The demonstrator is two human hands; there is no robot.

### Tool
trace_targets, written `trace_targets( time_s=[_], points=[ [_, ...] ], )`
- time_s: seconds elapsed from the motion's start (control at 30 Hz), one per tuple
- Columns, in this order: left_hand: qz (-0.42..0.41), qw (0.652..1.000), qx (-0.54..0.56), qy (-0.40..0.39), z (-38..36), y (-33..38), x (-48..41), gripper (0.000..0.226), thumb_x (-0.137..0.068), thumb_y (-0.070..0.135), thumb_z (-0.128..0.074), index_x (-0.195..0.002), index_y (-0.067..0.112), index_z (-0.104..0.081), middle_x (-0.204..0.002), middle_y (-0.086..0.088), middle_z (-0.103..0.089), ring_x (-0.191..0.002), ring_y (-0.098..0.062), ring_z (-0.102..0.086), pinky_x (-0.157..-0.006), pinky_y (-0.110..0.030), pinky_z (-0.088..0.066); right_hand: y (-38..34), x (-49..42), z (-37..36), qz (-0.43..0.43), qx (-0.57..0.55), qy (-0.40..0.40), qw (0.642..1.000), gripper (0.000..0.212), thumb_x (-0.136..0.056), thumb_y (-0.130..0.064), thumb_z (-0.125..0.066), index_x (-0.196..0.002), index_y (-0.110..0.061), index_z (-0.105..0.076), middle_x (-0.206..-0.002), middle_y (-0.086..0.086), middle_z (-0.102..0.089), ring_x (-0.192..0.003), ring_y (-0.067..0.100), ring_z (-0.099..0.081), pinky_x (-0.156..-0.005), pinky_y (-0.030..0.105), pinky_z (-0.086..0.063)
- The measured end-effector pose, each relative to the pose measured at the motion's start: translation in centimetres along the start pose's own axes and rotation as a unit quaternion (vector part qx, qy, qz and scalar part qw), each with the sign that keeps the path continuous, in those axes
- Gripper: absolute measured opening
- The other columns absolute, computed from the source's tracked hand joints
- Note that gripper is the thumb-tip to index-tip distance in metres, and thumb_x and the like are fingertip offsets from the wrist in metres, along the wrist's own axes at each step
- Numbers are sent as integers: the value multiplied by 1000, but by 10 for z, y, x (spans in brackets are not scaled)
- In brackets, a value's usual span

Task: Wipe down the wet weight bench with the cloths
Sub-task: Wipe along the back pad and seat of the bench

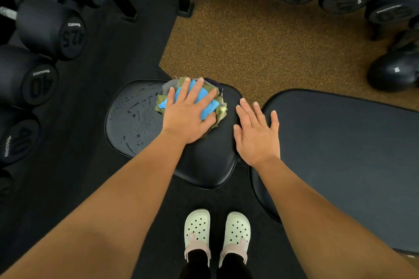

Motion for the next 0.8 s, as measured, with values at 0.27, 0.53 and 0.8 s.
trace_targets(
  time_s=[0.27,0.53,0.8],
  points=[
    [-129,992,-10,12,-3,21,42,60,-95,56,-27,-150,32,-30,-160,-5,-21,-147,-36,-14,-115,-56,-17,1,0,1,0,-4,-3,1000,61,-97,-44,-6,-153,-24,-17,-162,-12,-5,-149,18,-7,-117,54,-2],
    [-17,1000,-13,-6,2,-12,15,67,-90,60,-16,-152,33,-22,-161,-5,-15,-148,-34,-9,-116,-55,-14,0,1,1,2,-6,-6,1000,55,-101,-40,-17,-154,-25,-13,-162,-13,-1,-149,16,-3,-118,54,1],
    [-142,990,2,5,-4,22,76,62,-95,56,-30,-150,28,-31,-160,-6,-21,-147,-35,-16,-116,-53,-18,0,1,3,5,-6,-11,1000,55,-102,-40,-17,-154,-25,-13,-162,-13,0,-149,16,-2,-118,53,1]
  ],
)
Point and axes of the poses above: each hand's wrist, its own x-axis away from the middle knuckle, its own z-axis out of the back of the hand, y = z × x, the point moved 5 cm from there along -x, towards the middle knuckle
